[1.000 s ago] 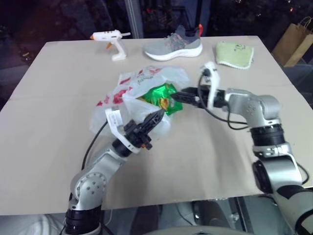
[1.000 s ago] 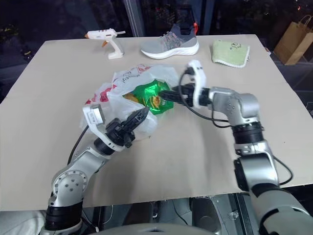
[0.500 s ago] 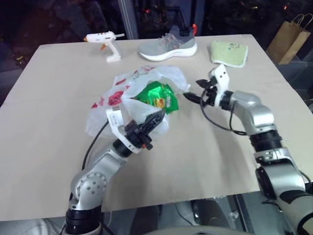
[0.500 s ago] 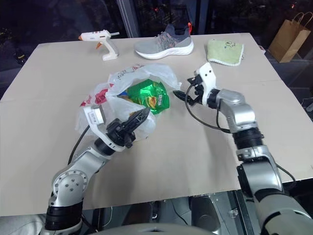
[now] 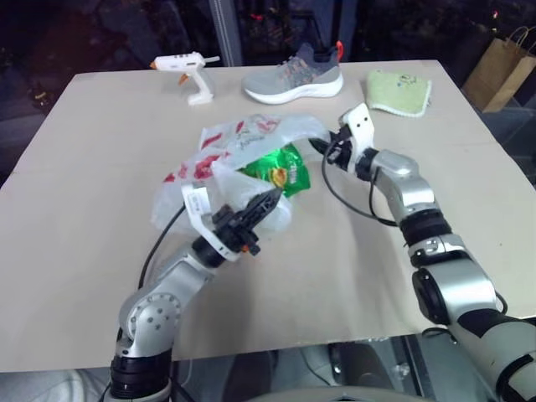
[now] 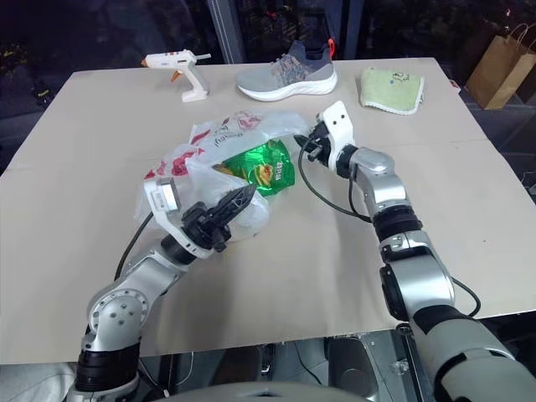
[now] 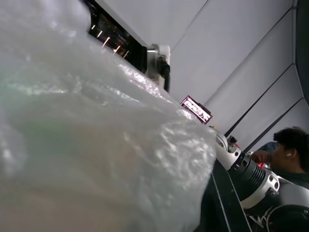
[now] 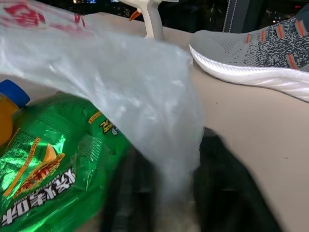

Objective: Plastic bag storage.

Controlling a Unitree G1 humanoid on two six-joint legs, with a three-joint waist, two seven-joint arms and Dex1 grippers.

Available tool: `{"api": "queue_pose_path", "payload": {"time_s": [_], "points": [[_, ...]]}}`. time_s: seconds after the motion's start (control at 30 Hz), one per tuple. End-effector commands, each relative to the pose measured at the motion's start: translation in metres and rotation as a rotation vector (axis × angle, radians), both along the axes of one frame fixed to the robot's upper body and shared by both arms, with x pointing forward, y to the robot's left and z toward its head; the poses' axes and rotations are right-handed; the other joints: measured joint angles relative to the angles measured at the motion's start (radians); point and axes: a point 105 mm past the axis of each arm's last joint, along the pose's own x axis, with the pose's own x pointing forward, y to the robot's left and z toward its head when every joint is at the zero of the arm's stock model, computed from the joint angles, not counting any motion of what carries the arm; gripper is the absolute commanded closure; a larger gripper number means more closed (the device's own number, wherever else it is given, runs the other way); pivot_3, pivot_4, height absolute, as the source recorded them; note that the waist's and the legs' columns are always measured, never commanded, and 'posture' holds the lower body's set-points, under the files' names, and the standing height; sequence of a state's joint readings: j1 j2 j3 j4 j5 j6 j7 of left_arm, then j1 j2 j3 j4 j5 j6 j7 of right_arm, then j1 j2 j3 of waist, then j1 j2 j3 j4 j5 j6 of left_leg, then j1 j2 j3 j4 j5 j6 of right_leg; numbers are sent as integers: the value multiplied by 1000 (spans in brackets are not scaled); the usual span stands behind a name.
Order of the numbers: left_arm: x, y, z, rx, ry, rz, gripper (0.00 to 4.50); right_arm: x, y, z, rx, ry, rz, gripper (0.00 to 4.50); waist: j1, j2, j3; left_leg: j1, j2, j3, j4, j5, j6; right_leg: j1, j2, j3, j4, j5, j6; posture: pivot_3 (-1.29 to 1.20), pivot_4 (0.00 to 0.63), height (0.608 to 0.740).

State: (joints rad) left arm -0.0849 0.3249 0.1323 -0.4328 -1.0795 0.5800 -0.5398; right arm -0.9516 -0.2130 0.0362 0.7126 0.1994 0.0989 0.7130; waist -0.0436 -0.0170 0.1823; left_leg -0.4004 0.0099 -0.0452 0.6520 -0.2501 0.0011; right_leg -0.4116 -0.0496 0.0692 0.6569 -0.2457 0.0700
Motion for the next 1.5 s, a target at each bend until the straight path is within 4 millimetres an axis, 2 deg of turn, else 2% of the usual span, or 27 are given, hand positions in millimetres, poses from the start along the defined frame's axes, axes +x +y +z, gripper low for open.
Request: {"api": "queue_pose_path", "payload": {"time_s": [0.03,0.1,0.2,0.3,0.4,0.47,0.57,0.63,0.8,0.83,0.9,0.93,0.97,1.0,1.07,1.13,1.2,1.3,1.37,1.4,1.5], "points": [[4,7,8,5,-42,33,4500,-7,-11,15,83,3,32,4462,1,0,0,0,0,0,0,0,0,0,0,0,0,0,0,0,150,740],[12,12,18,7,-71,58,4500,-13,-28,2,119,196,49,4462,3,0,0,0,0,0,0,0,0,0,0,0,0,0,0,0,150,740],[22,13,47,36,-174,51,4500,-19,-51,16,255,384,56,4462,15,0,0,-2,-1,-3,1,0,0,0,0,-3,0,0,0,0,150,740],[29,18,107,-58,-315,49,4500,-41,-69,52,314,440,187,4462,21,0,2,-3,-2,-4,2,0,0,0,-1,-4,0,0,0,0,150,740],[32,29,160,-179,-414,58,4500,-56,-84,93,392,418,260,4462,16,0,2,-5,-1,-4,2,0,0,-1,0,-5,-1,0,0,0,150,740],[35,41,183,-245,-450,86,4500,-64,-89,123,472,368,313,4462,7,1,2,-5,-1,-4,2,0,0,-1,0,-5,-2,0,0,0,150,740],[42,58,207,-311,-490,136,4500,-69,-96,156,574,296,342,4462,2,1,2,-6,-1,-5,1,0,0,-2,0,-5,-5,0,0,0,150,740],[46,66,216,-337,-509,169,4500,-72,-97,169,622,264,360,4462,3,0,2,-9,-1,-5,1,0,0,-3,0,-6,-6,0,0,0,150,740],[61,73,212,-309,-504,236,4500,-68,-100,180,695,228,329,4462,5,0,2,-15,-2,-6,2,3,-4,-6,-2,-9,-7,0,1,0,150,740],[64,73,210,-304,-501,248,4500,-67,-101,181,705,224,324,4214,6,0,2,-15,-2,-7,2,3,-4,-6,-2,-9,-7,0,1,0,150,740],[70,76,203,-284,-486,292,4500,-64,-106,182,734,227,295,3608,8,0,2,-16,-2,-8,2,3,-4,-6,-3,-11,-6,0,1,0,150,740],[74,78,198,-267,-474,312,4500,-64,-108,181,732,227,286,3012,8,0,2,-16,-2,-8,2,3,-5,-6,-3,-11,-6,0,1,0,150,740],[77,79,191,-241,-460,333,4500,-65,-109,177,708,235,282,2599,8,1,2,-16,-3,-8,1,3,-5,-6,-3,-11,-6,0,1,0,150,740],[79,80,187,-223,-451,345,3978,-66,-109,174,688,240,281,2159,6,1,2,-16,-3,-8,1,3,-5,-6,-3,-11,-6,0,1,0,150,740],[79,80,175,-178,-438,339,3278,-74,-106,163,603,255,306,1122,6,1,2,-16,-3,-8,1,3,-5,-6,-3,-11,-6,0,1,0,150,740],[78,85,157,-104,-406,353,2298,-87,-103,137,420,289,315,119,6,1,2,-16,-2,-8,0,3,-5,-6,-3,-11,-6,0,1,0,150,740],[74,95,142,-20,-372,387,1316,-92,-110,120,336,316,291,0,2,1,2,-16,-2,-8,0,3,-4,-6,-3,-12,-6,0,1,0,150,740],[61,113,132,27,-349,409,61,-89,-127,118,345,276,225,0,-3,1,2,-16,-2,-7,1,3,-4,-8,-3,-10,-8,0,1,0,150,740],[45,125,126,33,-332,398,61,-91,-142,119,394,256,197,0,-4,1,2,-15,-2,-7,2,3,-4,-8,-3,-9,-6,0,1,0,150,740],[35,132,116,56,-298,396,61,-92,-153,110,399,262,162,0,-1,1,2,-15,-1,-6,2,2,-4,-8,-2,-9,-5,0,1,0,150,740],[12,150,52,264,-106,433,61,-99,-179,57,259,323,25,0,3,1,0,-14,0,-7,1,1,-1,-7,-2,-10,-6,0,0,0,150,740]]}}
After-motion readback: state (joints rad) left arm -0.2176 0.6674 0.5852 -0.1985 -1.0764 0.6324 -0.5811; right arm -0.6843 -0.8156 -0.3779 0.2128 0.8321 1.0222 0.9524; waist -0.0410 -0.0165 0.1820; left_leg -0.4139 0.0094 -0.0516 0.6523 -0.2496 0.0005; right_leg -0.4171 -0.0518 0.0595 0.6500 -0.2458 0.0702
